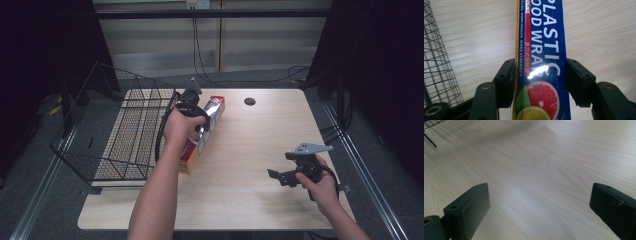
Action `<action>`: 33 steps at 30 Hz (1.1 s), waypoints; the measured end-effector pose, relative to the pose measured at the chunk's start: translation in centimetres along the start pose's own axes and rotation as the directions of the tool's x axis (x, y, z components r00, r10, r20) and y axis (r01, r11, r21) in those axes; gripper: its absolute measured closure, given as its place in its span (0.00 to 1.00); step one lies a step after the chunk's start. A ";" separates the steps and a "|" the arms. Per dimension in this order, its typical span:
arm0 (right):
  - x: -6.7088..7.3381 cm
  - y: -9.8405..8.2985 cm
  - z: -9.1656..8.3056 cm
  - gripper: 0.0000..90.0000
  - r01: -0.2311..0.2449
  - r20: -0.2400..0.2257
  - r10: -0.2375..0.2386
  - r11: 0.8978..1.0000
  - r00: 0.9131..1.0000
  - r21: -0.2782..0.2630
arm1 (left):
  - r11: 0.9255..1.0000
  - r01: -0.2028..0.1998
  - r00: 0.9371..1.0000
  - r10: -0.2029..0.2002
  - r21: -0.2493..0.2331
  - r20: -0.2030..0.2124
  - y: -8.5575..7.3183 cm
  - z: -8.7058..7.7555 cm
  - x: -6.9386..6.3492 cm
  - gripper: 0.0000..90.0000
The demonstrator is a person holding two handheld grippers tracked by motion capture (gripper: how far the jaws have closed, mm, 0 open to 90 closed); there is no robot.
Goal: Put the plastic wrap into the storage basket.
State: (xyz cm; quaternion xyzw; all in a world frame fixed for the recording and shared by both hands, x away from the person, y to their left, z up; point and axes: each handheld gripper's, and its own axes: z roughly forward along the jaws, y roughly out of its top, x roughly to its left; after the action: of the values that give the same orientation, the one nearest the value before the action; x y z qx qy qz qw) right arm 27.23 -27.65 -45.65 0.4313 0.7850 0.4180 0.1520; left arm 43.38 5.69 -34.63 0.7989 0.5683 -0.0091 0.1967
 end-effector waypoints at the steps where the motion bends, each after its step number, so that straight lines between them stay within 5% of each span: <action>1: 0.0 0.0 0.0 0.03 0.000 0.000 0.000 1.000 1.000 0.000 | 1.000 0.000 1.000 0.000 0.002 -0.003 0.0 -0.3 0.1 0.50; 33: 0.1 0.2 -0.2 0.03 -0.004 -0.004 0.004 1.000 1.000 -0.007 | 0.999 0.040 0.999 -0.040 -0.012 -0.012 0.0 -6.0 1.9 0.50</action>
State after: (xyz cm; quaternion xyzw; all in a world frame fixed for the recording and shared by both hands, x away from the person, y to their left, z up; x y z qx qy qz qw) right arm 27.14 -27.66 -45.40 0.4314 0.7829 0.4220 0.1512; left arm 42.75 9.36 -29.51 0.7862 0.5855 -0.0049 0.1974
